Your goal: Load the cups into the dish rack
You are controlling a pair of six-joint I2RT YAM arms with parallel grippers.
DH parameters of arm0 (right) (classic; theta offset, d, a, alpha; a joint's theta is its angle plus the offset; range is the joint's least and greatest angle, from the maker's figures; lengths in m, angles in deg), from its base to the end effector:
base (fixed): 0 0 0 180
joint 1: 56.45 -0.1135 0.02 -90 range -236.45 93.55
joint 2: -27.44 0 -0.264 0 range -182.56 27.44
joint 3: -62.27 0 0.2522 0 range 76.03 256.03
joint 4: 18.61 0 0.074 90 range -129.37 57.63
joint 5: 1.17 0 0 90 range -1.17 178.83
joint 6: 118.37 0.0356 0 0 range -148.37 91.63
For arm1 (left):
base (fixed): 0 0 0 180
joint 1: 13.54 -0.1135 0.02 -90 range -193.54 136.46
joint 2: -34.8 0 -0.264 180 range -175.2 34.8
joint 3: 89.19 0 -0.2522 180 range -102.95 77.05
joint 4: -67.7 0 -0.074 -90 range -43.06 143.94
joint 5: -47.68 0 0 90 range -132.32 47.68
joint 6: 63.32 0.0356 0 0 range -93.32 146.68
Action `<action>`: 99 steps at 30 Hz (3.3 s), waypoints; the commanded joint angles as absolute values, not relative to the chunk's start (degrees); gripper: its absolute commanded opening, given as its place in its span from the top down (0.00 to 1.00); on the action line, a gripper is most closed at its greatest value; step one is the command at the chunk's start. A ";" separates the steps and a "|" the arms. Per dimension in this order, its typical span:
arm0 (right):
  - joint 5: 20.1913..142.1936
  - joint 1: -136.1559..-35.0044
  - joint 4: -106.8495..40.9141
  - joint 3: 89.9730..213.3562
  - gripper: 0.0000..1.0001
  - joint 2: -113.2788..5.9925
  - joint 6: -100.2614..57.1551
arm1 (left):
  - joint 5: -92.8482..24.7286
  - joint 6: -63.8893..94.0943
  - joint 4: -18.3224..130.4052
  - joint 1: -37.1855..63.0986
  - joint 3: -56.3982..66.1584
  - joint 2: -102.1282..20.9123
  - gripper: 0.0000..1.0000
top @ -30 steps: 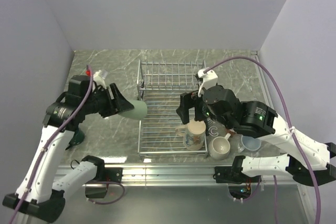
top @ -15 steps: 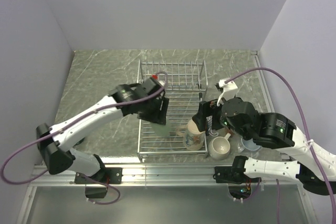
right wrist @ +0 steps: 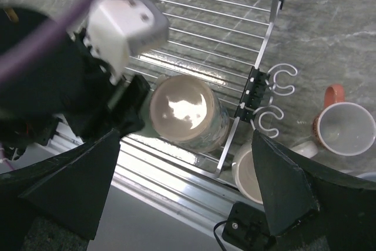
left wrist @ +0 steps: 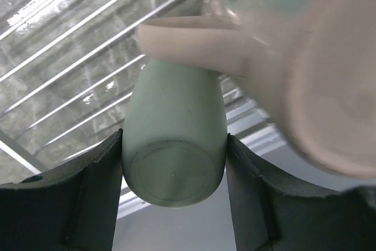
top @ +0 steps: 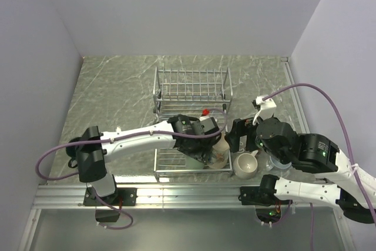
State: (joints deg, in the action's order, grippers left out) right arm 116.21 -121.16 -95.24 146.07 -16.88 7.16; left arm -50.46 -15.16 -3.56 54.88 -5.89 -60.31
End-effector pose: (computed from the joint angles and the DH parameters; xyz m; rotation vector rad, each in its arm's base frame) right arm 0.0618 0.0924 0.3945 -0.2912 2.1574 0.4866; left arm 0.1274 -0.3083 0.2810 0.6107 2.7413 -0.2989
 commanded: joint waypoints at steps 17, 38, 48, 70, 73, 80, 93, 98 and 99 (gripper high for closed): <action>117.66 -120.88 -93.72 143.71 0.00 -16.77 6.08 | -54.10 -23.24 -4.95 62.04 -10.58 -62.85 0.52; 115.47 -120.88 -89.68 140.46 0.00 -18.88 8.81 | -64.91 -32.02 -19.70 58.28 -16.23 -42.92 0.00; 113.01 -120.88 -86.78 142.04 0.00 -23.36 7.49 | -66.21 -23.49 -24.81 13.81 11.11 -27.43 0.08; 110.01 -120.96 -91.52 143.97 0.00 -23.01 4.59 | -64.56 -11.46 -6.81 -26.10 12.88 -41.49 0.13; 110.19 -120.97 -91.79 144.41 0.00 -23.19 4.06 | -62.10 -11.20 -4.35 -27.69 15.95 -41.58 0.12; 110.10 -120.96 -92.14 145.38 0.00 -24.33 4.50 | -60.69 -9.89 -1.70 -32.08 17.90 -43.42 0.12; 111.42 -120.96 -93.28 144.32 0.00 -23.97 5.12 | -52.35 -8.47 3.84 -36.48 20.18 -51.51 0.33; 111.86 -120.96 -92.49 144.67 0.00 -25.12 5.47 | -49.79 -8.56 2.97 -36.48 19.31 -51.86 1.00; 111.86 -120.96 -92.40 144.59 0.00 -25.38 5.64 | -49.79 -8.47 2.70 -36.48 18.87 -51.34 1.00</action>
State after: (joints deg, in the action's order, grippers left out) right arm 110.37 -121.16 -93.08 142.84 -24.77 5.08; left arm -52.63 -8.54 2.39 -36.55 20.34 -52.14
